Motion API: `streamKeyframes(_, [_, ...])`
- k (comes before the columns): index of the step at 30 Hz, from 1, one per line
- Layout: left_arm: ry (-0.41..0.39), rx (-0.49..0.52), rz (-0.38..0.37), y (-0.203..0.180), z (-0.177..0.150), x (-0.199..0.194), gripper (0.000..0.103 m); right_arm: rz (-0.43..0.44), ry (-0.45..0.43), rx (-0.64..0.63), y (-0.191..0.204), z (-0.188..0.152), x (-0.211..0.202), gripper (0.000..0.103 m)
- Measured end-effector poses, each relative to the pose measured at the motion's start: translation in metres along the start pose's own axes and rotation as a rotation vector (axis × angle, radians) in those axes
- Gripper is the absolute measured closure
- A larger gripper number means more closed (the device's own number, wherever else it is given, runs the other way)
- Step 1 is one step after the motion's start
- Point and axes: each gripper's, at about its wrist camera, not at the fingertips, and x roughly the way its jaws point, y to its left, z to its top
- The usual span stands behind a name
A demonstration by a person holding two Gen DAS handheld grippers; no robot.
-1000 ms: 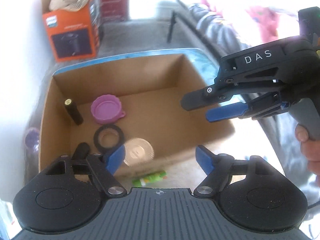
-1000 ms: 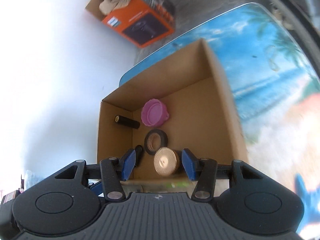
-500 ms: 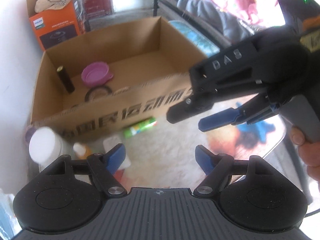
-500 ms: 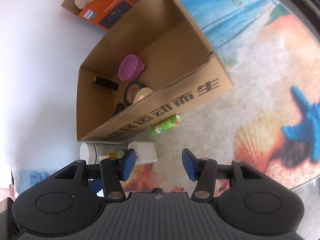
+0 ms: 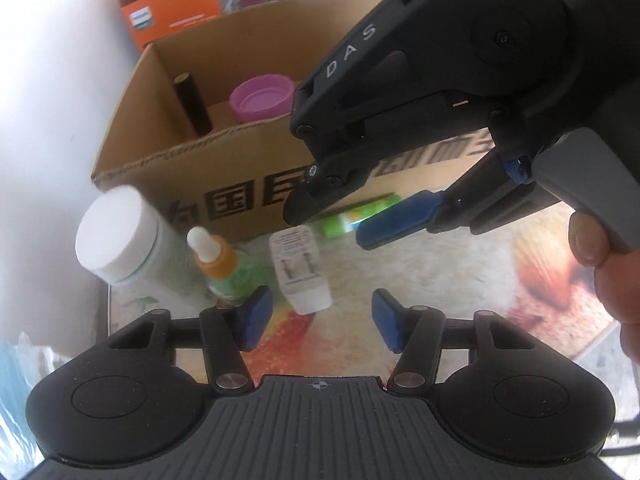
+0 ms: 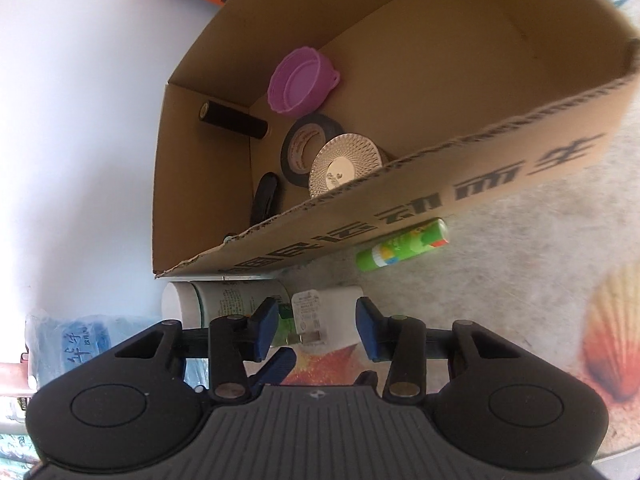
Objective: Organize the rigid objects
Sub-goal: 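Move the right tool to the white plug adapter and close on it, then lift the white plug adapter with the right tool toward the box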
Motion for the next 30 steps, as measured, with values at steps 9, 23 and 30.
streamKeyframes(9, [0.008, -0.102, 0.03, 0.003, -0.004, 0.017, 0.065, -0.031, 0.073, -0.005, 0.002, 0.008, 0.027, 0.067])
streamKeyframes(23, [0.022, -0.144, -0.032, 0.001, 0.005, 0.033, 0.076, -0.03, 0.1, 0.039, -0.012, 0.009, 0.023, 0.072])
streamKeyframes(30, [0.021, -0.075, -0.132, -0.025, 0.001, 0.031, 0.076, -0.054, 0.066, 0.124, -0.043, -0.002, -0.01, 0.072])
